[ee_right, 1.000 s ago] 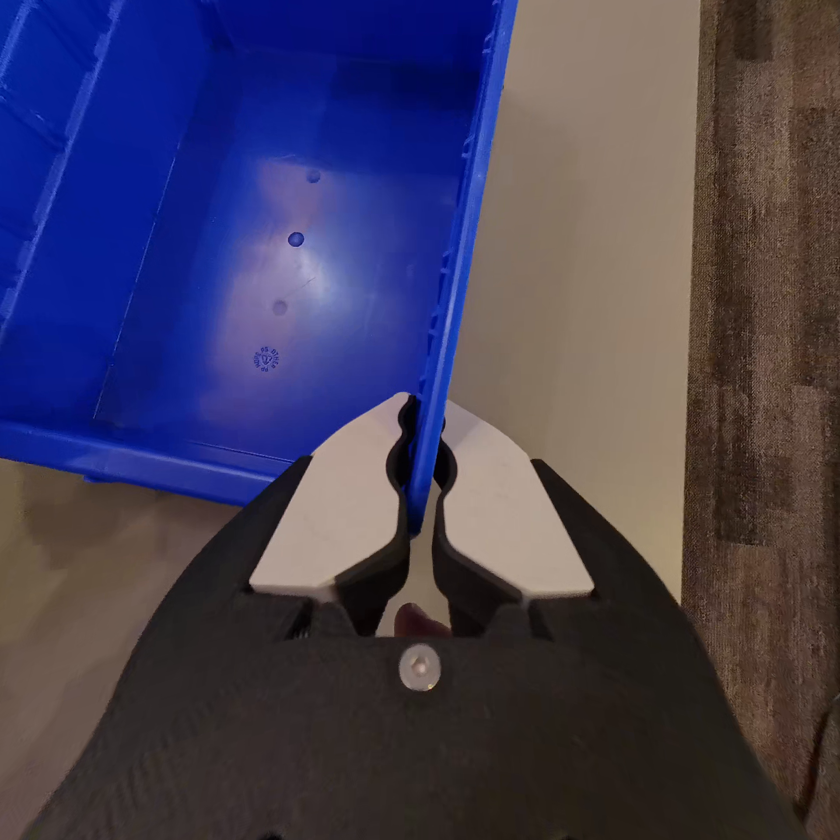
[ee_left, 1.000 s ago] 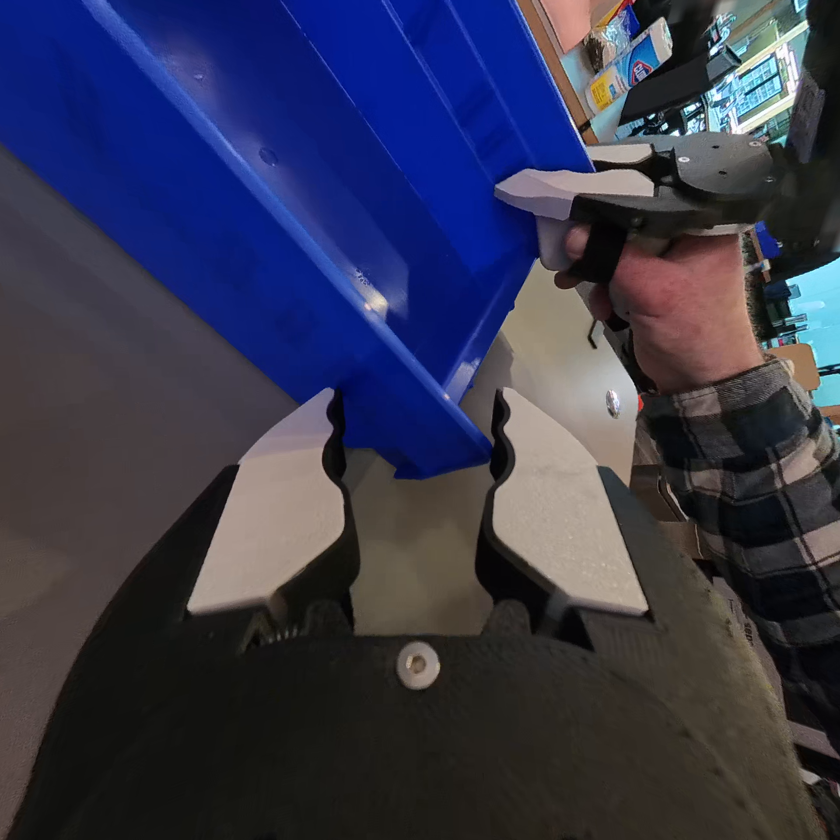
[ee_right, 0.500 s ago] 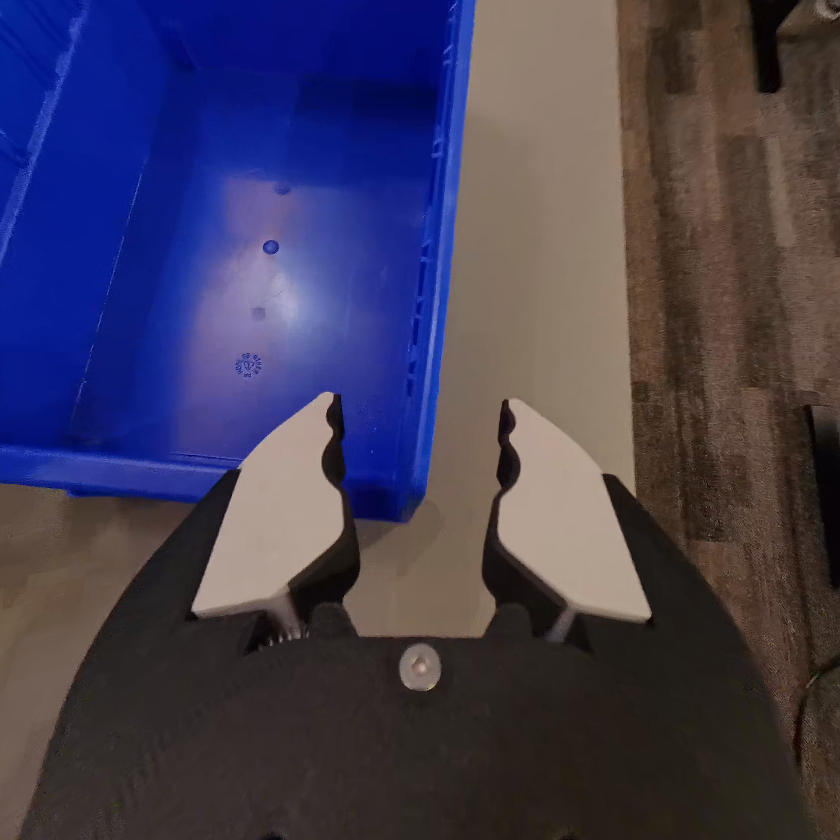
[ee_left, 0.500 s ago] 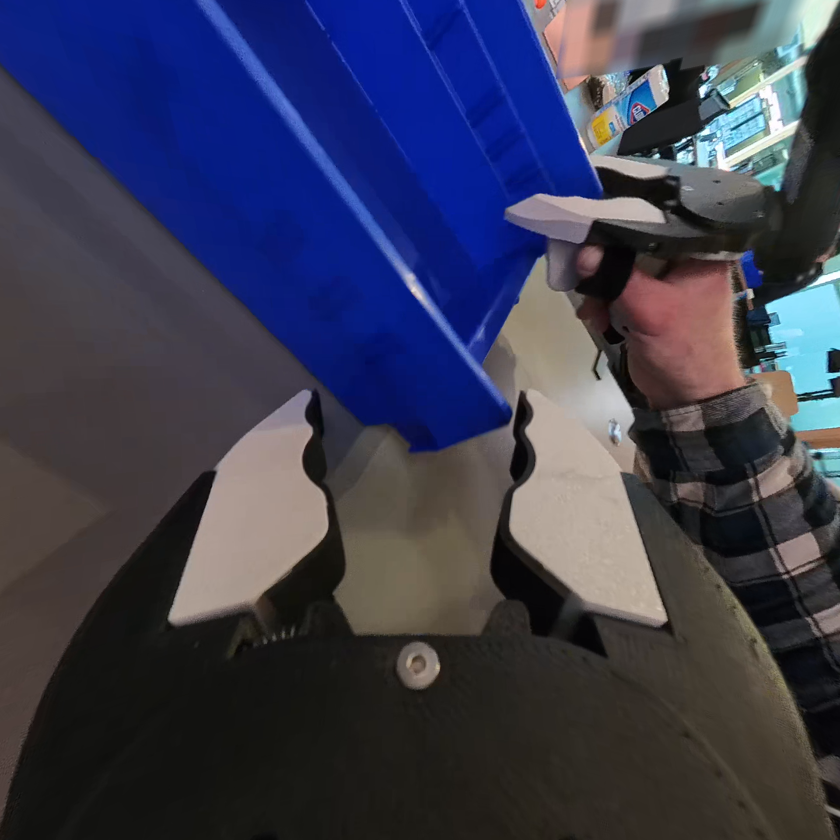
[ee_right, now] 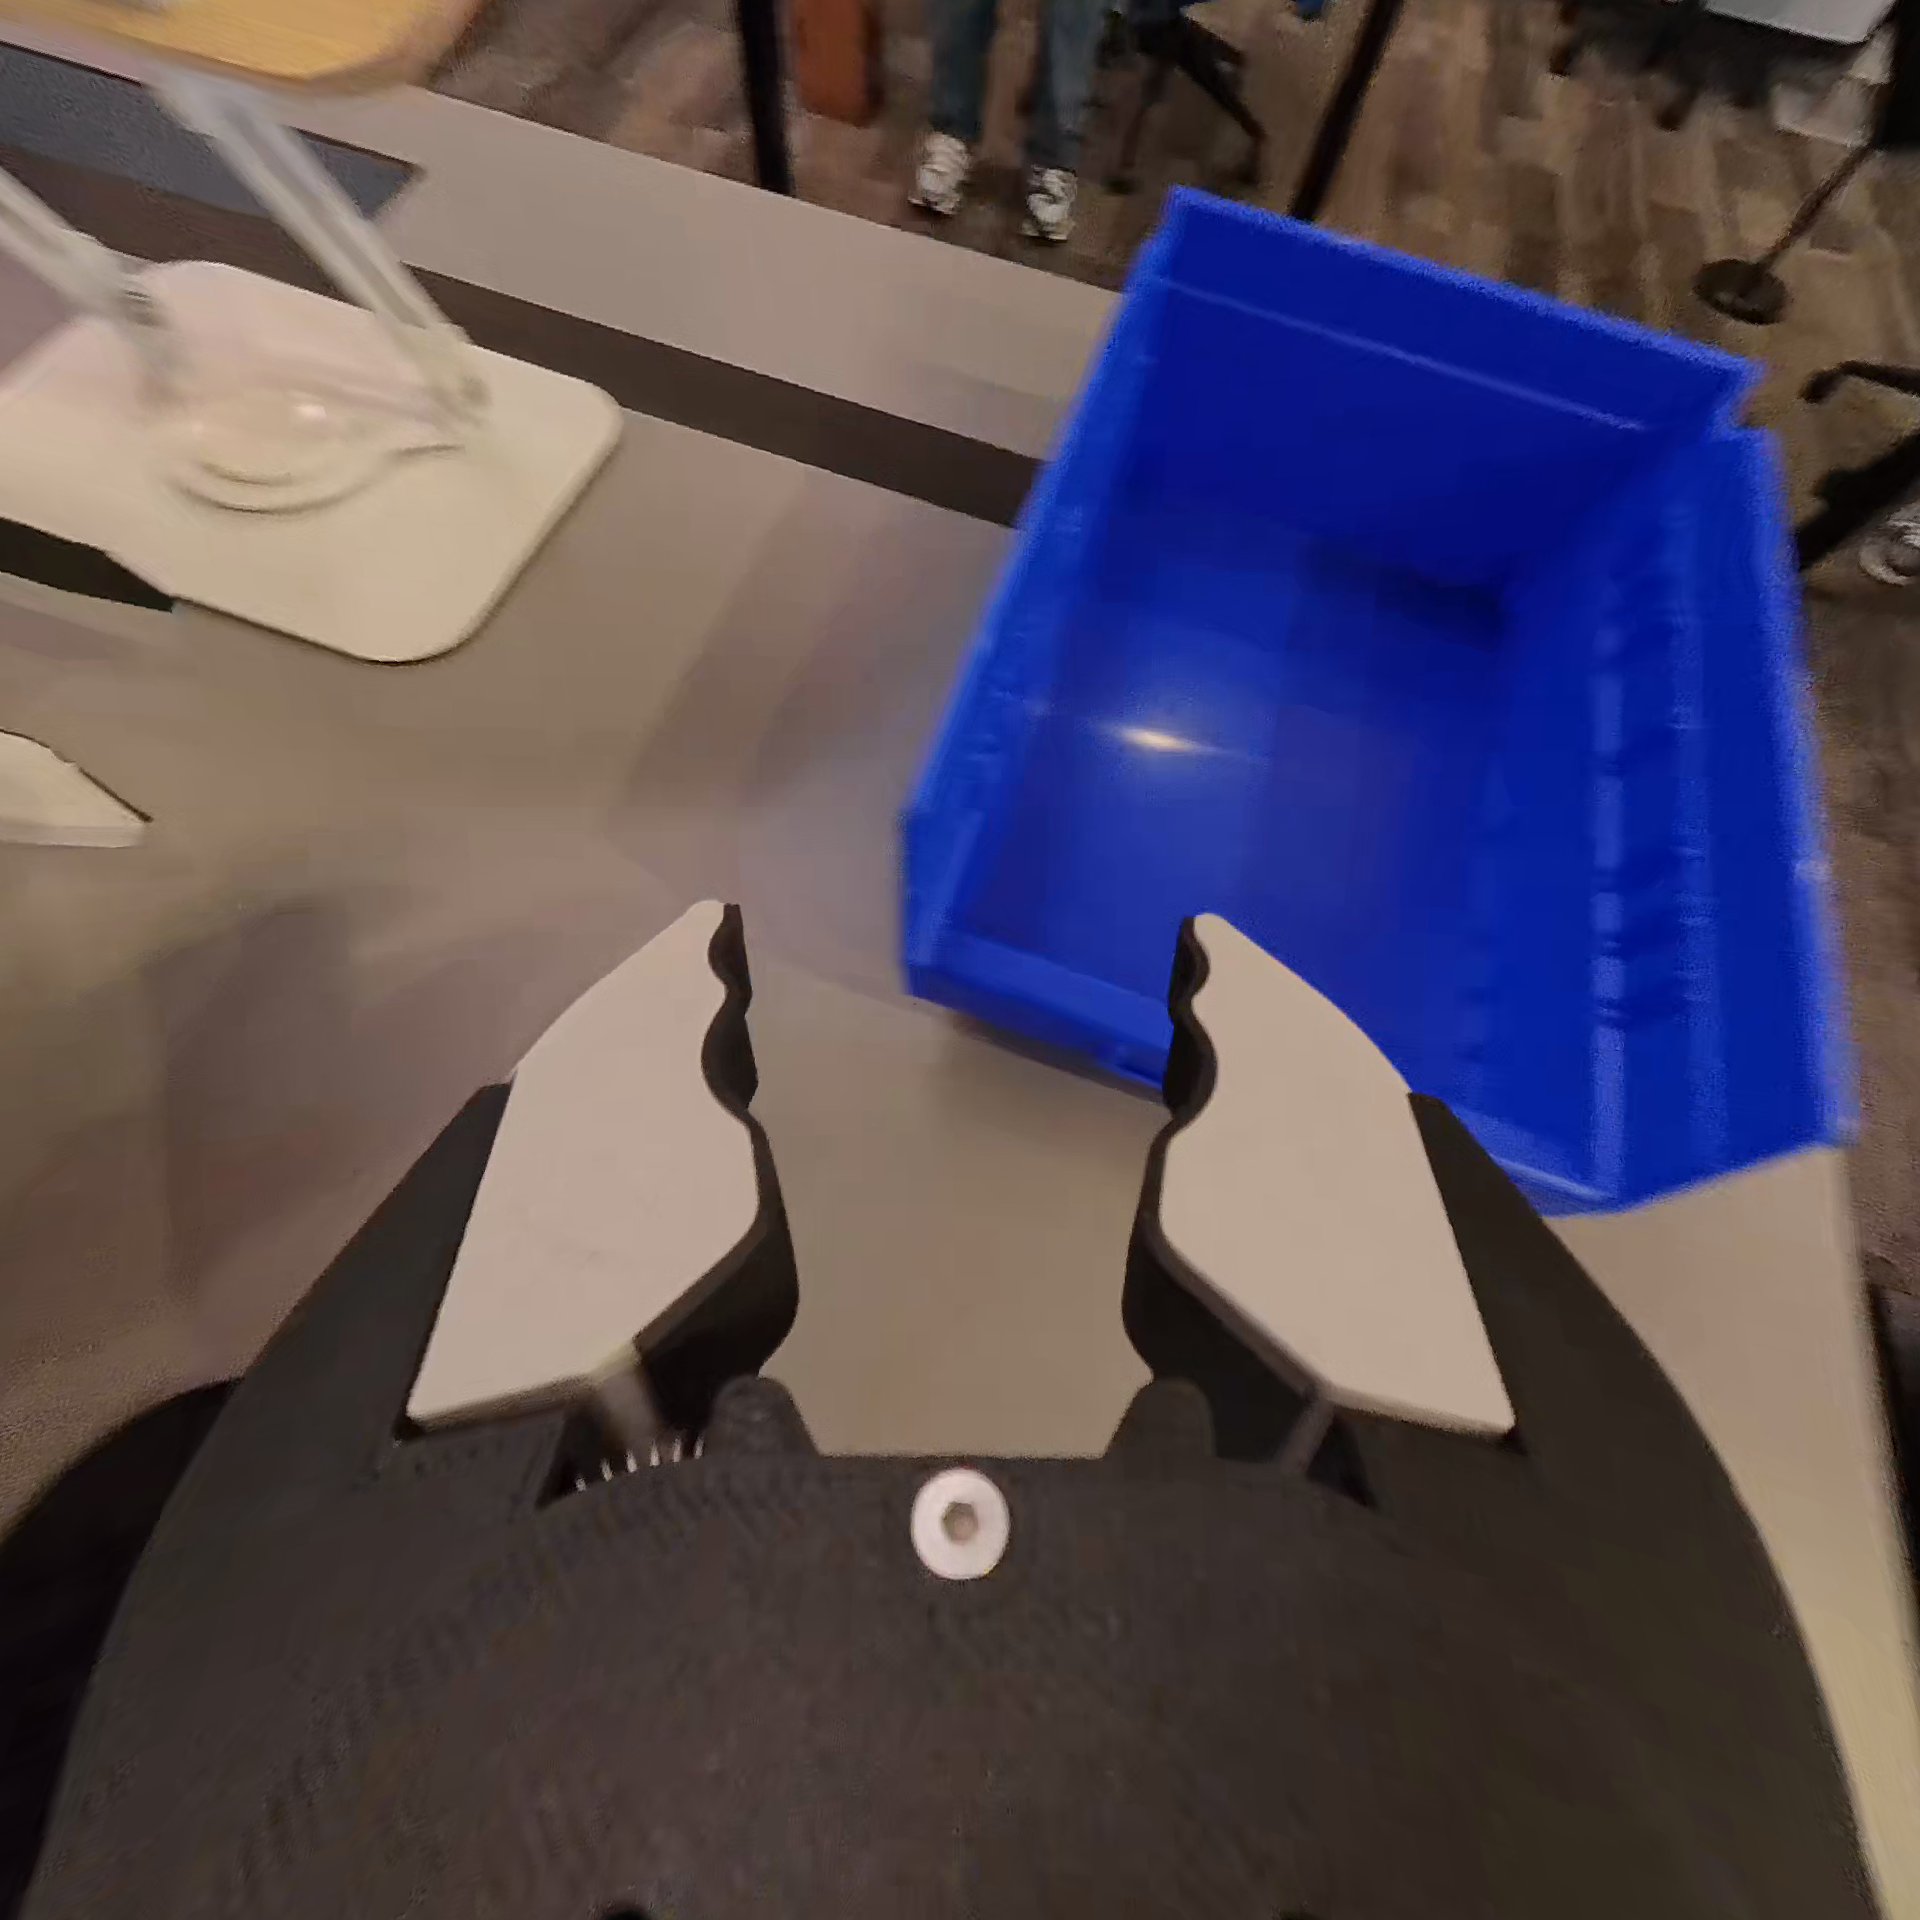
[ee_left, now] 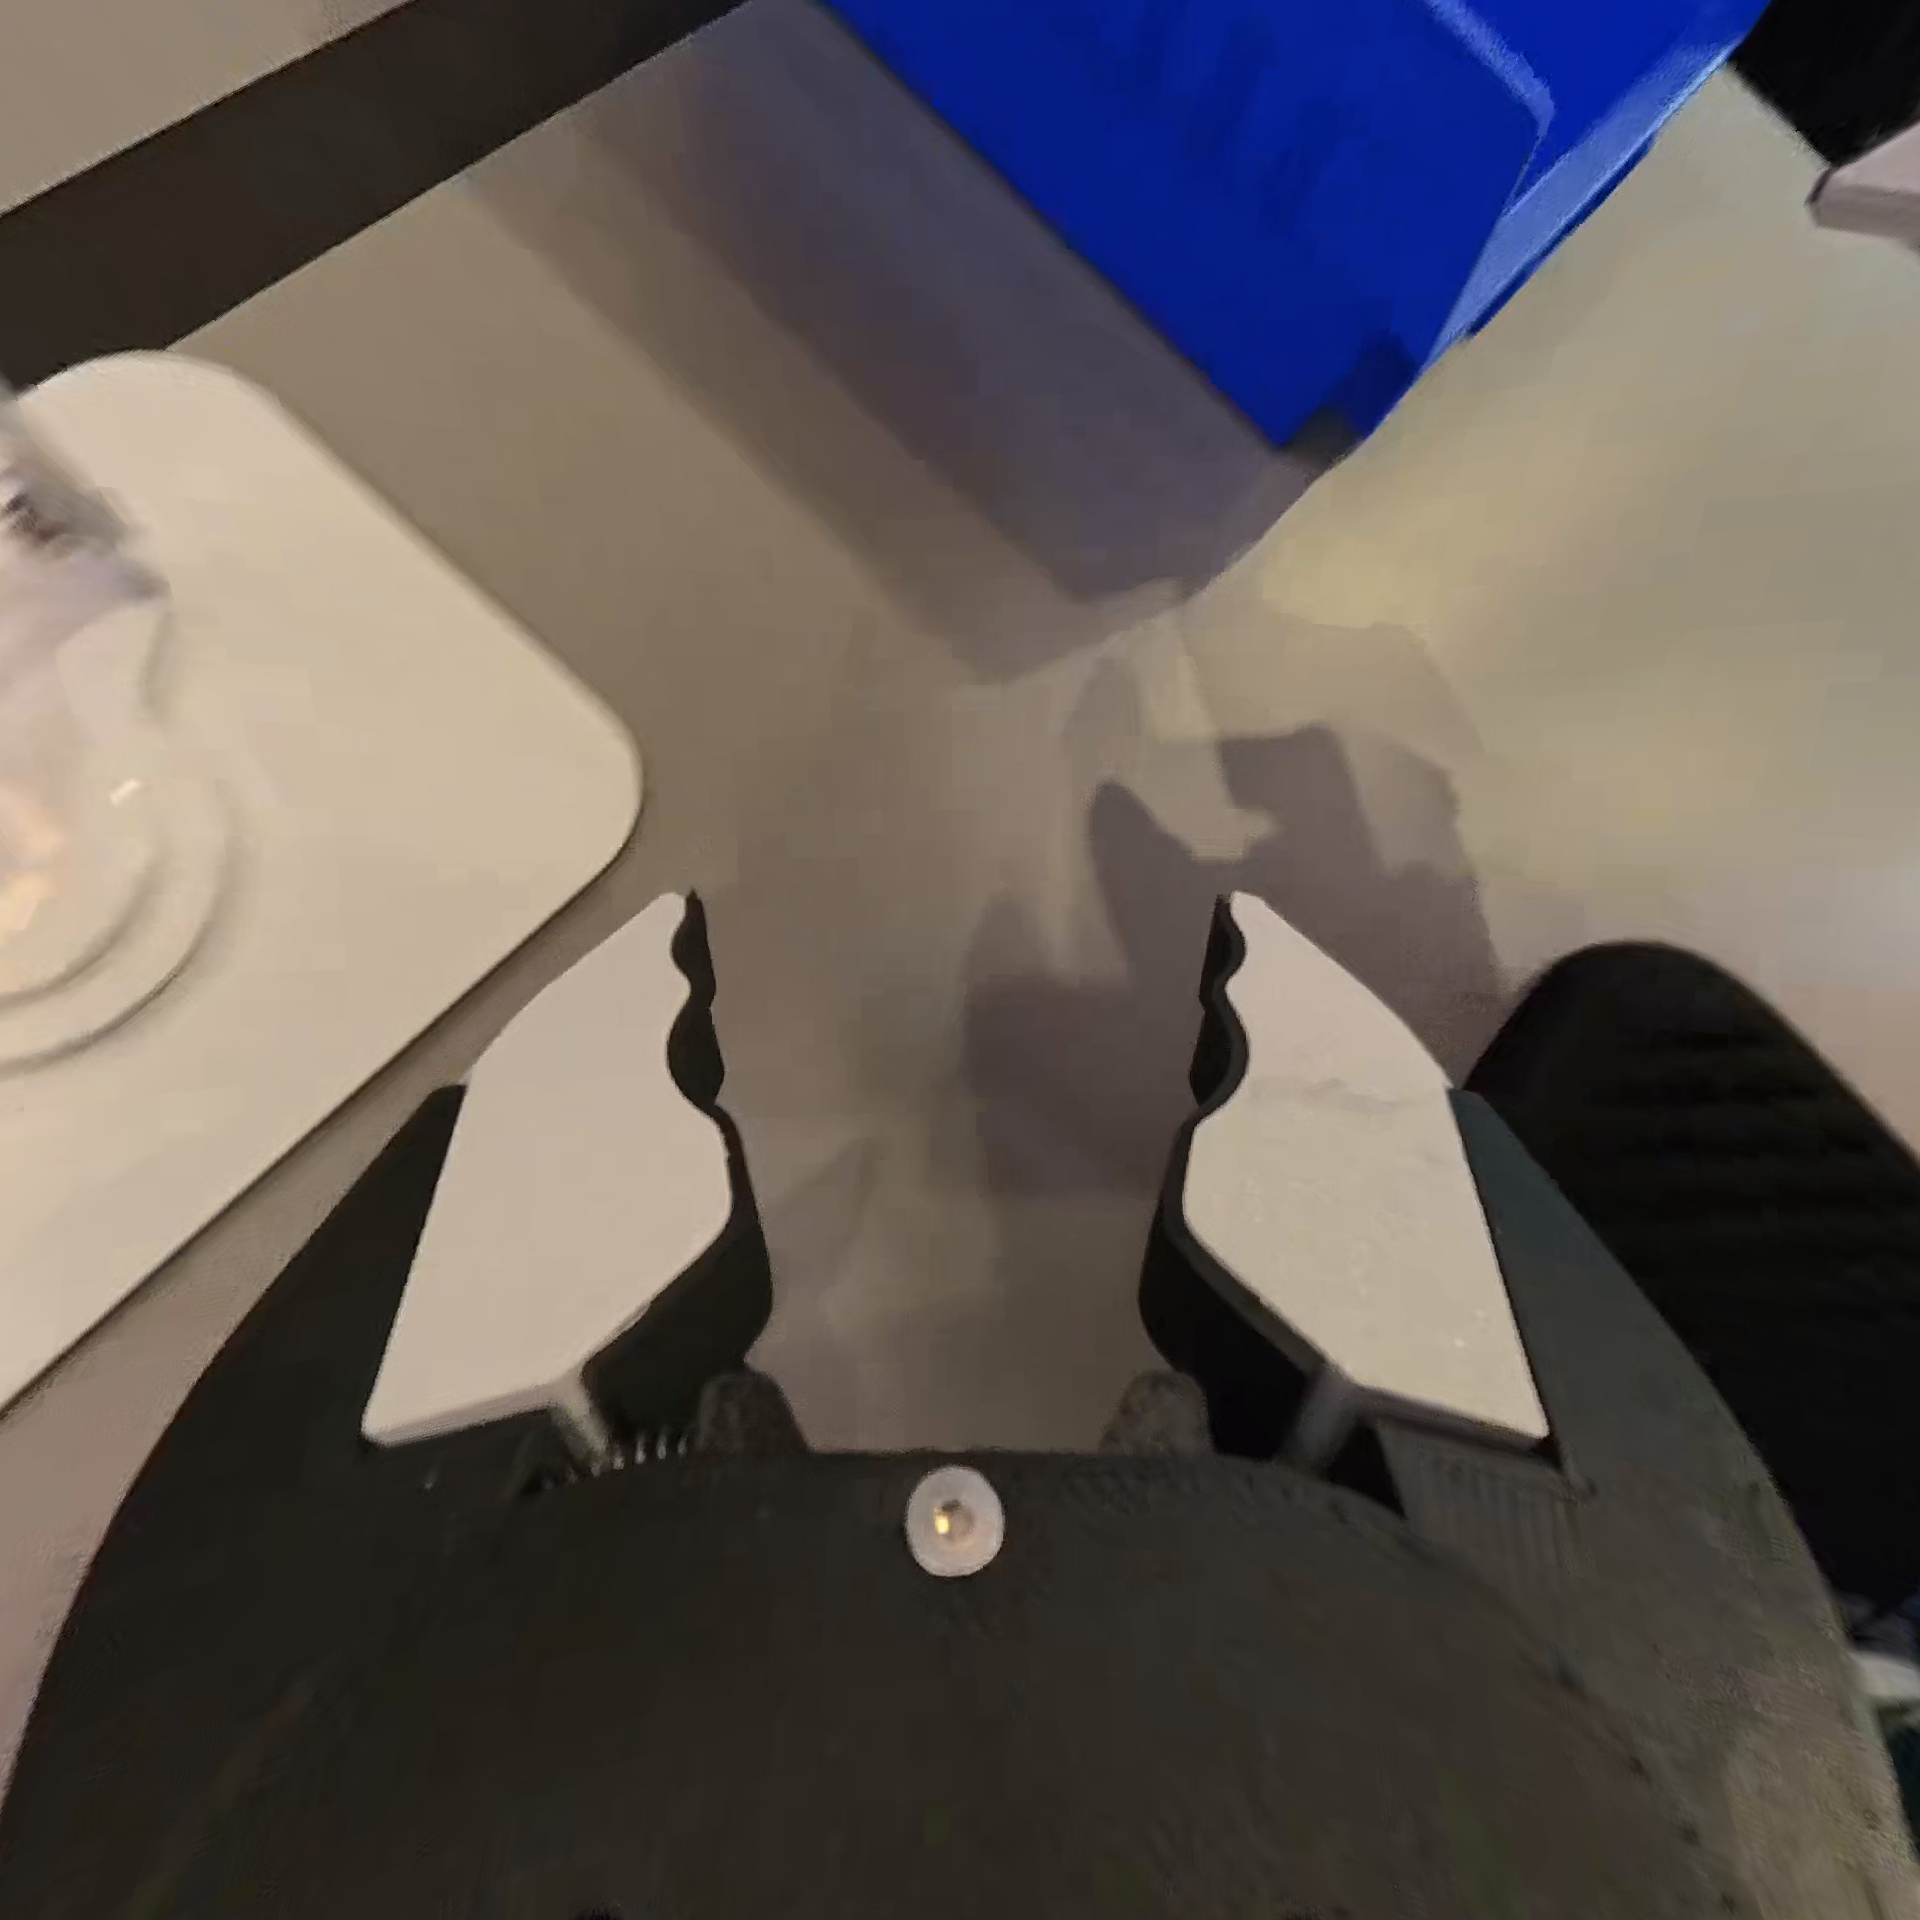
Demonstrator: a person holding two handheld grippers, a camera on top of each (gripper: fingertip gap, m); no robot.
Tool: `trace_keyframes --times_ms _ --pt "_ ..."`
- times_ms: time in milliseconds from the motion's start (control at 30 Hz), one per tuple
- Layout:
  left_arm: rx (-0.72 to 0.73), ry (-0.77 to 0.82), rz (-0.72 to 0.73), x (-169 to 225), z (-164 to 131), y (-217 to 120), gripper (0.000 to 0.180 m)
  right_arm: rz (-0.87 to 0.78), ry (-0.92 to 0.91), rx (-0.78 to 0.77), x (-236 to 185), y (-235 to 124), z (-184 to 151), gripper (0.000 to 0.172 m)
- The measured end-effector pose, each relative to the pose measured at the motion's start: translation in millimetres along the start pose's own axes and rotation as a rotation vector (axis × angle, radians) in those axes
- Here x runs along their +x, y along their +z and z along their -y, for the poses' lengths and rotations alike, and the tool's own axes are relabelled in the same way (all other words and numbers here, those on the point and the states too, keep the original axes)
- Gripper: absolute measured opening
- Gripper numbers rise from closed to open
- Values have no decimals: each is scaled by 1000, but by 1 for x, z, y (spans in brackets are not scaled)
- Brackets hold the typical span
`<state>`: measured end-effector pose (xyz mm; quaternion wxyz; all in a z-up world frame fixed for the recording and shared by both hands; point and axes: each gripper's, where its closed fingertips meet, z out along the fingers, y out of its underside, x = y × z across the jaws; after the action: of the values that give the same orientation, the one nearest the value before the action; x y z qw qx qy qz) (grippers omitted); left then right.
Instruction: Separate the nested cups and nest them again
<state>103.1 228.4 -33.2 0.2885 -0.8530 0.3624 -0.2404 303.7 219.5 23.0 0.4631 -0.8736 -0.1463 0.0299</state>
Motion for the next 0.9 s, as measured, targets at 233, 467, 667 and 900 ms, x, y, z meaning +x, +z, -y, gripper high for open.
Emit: trace_keyframes --times_ms 233,467,667,900 --pt "-20 -81 189 -63 -90 -87 85 178 45 -25 -99 23 -28 87" --pt "-8 -203 410 -132 -160 -173 85 206 -52 -59 -150 41 -50 92" --pt "69 -266 573 -189 -175 -240 85 207 -44 -92 -166 53 -64 94" --pt "270 -301 707 -271 -146 -306 102 180 -52 -100 -166 55 -68 96"
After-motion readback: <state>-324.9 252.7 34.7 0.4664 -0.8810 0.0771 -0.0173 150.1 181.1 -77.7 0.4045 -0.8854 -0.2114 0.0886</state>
